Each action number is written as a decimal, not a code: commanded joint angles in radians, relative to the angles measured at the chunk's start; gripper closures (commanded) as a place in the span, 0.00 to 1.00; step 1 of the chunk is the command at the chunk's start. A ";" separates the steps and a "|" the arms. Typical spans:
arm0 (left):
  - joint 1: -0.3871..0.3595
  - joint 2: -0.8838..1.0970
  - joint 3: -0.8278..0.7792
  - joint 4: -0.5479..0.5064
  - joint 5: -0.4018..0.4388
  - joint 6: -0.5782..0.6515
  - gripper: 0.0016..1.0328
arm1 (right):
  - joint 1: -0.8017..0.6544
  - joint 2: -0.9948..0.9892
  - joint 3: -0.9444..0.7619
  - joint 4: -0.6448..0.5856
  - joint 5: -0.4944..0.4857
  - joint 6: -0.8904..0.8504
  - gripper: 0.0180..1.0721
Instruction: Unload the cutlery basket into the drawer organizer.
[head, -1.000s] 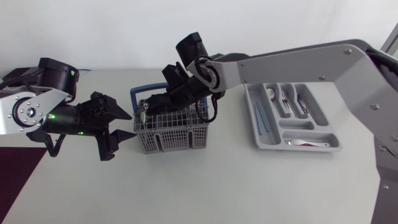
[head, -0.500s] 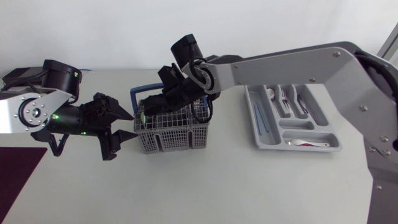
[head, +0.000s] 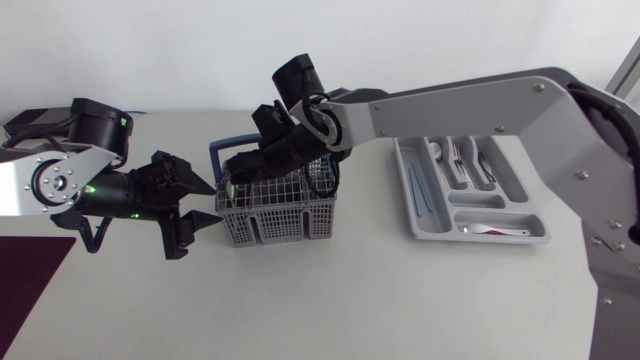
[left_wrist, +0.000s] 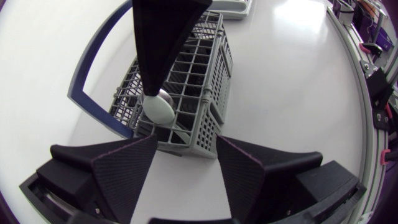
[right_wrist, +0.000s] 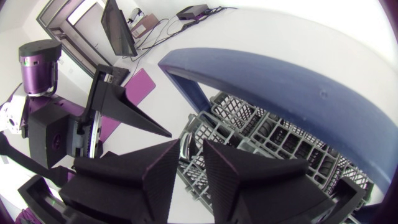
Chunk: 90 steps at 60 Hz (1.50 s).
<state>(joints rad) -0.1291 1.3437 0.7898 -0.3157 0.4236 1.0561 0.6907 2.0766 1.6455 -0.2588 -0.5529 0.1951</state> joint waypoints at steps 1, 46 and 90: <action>0.003 0.005 -0.029 0.001 0.020 0.028 0.22 | -0.010 0.031 -0.010 0.009 0.005 0.027 0.70; 0.005 0.000 -0.035 0.000 0.023 0.028 0.22 | 0.017 0.051 -0.004 0.006 0.022 0.027 0.71; -0.006 0.002 -0.032 0.001 0.029 0.019 0.22 | 0.030 -0.039 -0.084 0.076 0.045 0.001 0.94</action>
<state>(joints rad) -0.1291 1.3437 0.7795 -0.3157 0.4412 1.0561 0.7185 2.0838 1.5955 -0.1936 -0.5194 0.1947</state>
